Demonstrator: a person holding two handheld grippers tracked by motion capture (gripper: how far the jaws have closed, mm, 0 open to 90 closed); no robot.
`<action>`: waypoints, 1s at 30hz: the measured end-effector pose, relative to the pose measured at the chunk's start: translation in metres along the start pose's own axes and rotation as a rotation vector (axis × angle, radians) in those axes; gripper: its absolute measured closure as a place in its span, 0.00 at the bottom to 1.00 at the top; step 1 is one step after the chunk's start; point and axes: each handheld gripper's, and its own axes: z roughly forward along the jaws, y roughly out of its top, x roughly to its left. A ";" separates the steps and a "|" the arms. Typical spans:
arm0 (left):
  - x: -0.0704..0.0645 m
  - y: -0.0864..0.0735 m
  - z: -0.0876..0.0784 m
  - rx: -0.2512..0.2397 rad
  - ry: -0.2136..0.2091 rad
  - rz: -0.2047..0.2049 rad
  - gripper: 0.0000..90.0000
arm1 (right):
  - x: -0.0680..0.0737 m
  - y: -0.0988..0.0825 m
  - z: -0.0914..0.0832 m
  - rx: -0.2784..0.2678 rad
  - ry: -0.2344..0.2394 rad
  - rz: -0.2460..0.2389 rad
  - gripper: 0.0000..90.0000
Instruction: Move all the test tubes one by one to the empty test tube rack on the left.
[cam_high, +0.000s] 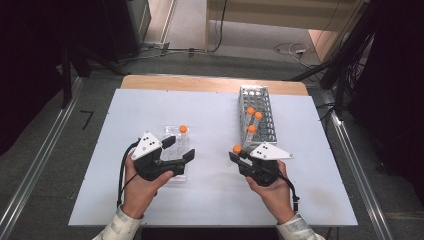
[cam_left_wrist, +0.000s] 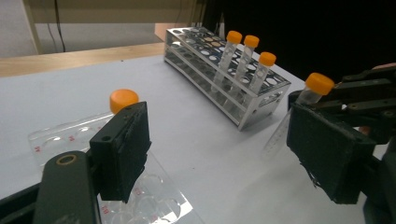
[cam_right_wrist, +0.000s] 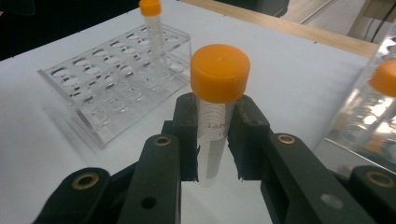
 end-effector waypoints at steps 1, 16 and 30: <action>-0.001 0.000 0.001 0.000 -0.003 0.005 0.24 | 0.003 0.000 0.002 0.002 0.007 -0.002 0.80; -0.022 -0.003 0.017 0.028 -0.094 0.041 0.36 | 0.034 0.003 0.027 0.029 0.086 -0.044 0.80; -0.031 -0.009 0.032 0.060 -0.142 0.077 0.60 | 0.053 0.009 0.038 0.035 0.133 -0.078 0.80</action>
